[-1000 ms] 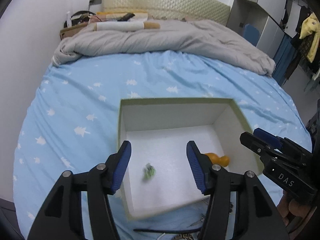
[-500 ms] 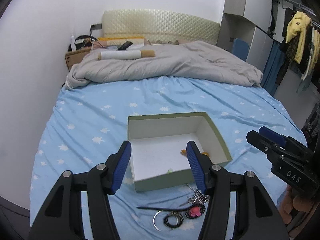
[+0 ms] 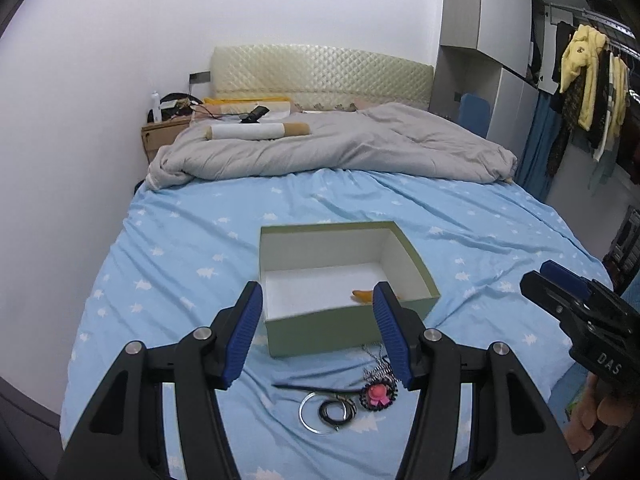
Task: Organize jewelry
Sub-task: 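Move both open tools back from the box toward the jewelry pile, then grasp the patterned bangle with the left tool while the right tool grasps the black coiled hair tie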
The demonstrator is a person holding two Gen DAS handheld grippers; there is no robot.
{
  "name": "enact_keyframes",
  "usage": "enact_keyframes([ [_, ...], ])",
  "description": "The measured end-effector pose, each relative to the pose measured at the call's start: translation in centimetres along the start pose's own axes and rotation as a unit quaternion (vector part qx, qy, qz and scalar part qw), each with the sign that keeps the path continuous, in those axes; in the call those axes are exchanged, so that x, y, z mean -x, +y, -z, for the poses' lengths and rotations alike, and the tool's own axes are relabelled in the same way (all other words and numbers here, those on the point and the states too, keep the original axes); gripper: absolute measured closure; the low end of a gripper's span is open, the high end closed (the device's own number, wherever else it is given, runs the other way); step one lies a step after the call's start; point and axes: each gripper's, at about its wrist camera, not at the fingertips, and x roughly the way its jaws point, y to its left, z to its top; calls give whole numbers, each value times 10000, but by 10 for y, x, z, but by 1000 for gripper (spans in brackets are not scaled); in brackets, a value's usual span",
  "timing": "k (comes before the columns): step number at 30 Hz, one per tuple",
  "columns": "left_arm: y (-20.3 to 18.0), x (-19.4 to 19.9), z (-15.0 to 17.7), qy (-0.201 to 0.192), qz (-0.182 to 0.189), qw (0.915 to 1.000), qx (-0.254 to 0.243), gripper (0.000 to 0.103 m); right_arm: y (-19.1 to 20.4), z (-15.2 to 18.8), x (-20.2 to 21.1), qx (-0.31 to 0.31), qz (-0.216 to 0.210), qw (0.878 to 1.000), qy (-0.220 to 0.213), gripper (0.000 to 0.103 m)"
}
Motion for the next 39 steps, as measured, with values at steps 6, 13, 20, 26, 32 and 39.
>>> enact_keyframes([
  [6,-2,-2,28,220,170,9996,13,45,-4,26,16,13,-83,9999,-141,45],
  [13,-5,3,59,235,274,9993,70,45,-8,58,20,-34,-145,9999,-32,45],
  [20,-14,-6,91,561,208,9982,94,45,-16,91,19,-8,-67,9999,87,45],
  [26,-17,-13,116,724,430,9961,244,45,-23,119,20,-101,-109,9996,219,44],
  [32,-15,-21,138,904,531,9937,394,45,-25,147,13,-55,-194,9981,586,44],
  [39,-10,-40,155,1178,626,9898,494,50,-18,165,-7,-9,-362,9950,933,48],
])
